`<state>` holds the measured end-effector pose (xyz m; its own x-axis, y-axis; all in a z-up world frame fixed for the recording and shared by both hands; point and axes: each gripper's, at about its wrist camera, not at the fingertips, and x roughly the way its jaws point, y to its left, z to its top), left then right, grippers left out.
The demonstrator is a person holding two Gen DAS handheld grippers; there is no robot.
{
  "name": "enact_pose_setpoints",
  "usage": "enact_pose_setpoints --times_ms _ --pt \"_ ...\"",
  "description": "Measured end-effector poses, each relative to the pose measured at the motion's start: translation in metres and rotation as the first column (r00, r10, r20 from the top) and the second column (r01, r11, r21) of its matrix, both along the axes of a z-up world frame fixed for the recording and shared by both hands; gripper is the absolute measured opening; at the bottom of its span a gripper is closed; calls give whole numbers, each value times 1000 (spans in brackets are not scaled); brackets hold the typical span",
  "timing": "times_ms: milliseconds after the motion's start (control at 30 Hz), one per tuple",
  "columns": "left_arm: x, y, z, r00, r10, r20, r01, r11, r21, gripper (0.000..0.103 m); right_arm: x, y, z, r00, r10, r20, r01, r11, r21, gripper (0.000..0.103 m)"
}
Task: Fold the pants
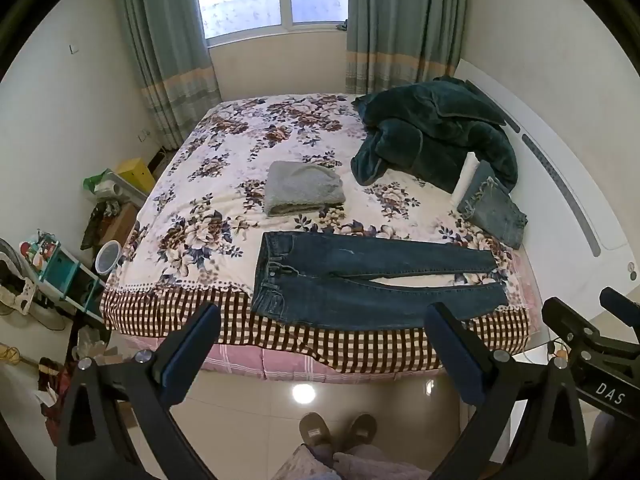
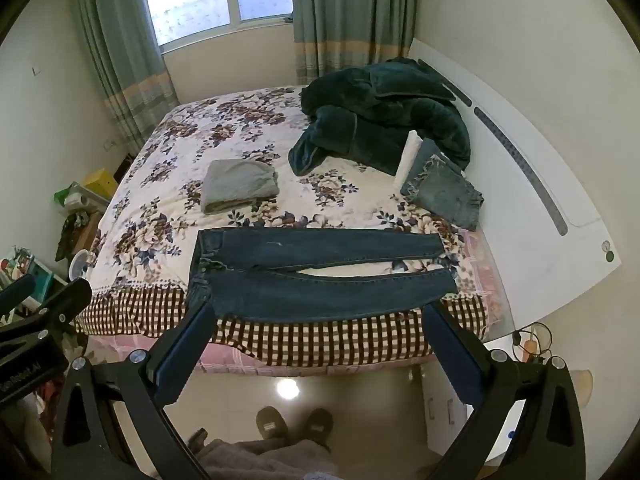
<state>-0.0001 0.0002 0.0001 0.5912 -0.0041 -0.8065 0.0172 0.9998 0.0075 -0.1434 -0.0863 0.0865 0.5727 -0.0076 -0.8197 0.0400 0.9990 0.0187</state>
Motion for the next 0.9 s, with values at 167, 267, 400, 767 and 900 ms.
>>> enact_pose_setpoints --times_ms 167,267,400,767,900 --pt "0 1 0 1000 3 2 -3 1000 4 103 1 0 0 1000 2 -6 -2 1000 5 103" --pt "1 2 -1 1000 7 0 -7 1000 2 103 1 1 0 1000 2 -7 -2 1000 0 103" --pt "0 -1 0 1000 3 4 -3 1000 10 103 1 0 0 1000 2 -7 -2 1000 2 103" --pt "0 0 0 1000 1 7 -1 1000 3 103 0 5 -1 1000 6 -6 -6 1000 3 103" --pt "4 1 4 1000 5 10 -5 1000 0 103 -2 10 3 1000 7 -3 -7 1000 4 103"
